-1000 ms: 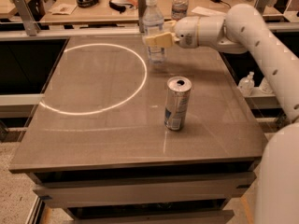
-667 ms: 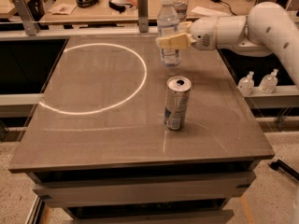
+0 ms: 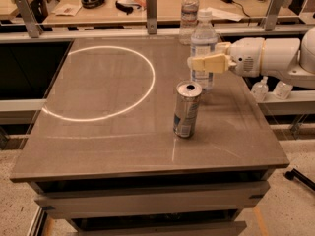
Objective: Move blue plastic bottle near redbull can
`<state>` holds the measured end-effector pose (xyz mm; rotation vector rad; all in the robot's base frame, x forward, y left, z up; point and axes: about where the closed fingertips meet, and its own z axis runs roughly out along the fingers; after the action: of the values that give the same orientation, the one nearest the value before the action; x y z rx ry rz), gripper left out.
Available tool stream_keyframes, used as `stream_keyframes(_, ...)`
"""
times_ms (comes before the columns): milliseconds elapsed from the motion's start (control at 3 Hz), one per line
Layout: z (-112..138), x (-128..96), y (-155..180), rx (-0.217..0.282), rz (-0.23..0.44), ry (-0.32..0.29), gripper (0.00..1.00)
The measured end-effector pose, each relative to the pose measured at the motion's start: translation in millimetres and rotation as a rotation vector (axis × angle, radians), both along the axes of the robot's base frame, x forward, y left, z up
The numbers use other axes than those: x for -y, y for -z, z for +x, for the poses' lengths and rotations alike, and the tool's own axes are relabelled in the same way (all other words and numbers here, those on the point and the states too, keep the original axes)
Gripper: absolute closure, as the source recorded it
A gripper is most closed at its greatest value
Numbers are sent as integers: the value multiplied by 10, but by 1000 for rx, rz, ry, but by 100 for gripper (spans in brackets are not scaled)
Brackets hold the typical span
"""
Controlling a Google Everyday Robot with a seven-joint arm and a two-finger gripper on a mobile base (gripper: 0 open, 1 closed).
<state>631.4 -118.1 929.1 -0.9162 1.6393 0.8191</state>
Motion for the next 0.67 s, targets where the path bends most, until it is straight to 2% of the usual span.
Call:
stream_keyframes(333, -258, 88, 172, -42, 9, 18, 100)
stream_keyframes(667, -362, 121, 278, -52, 15, 19, 100)
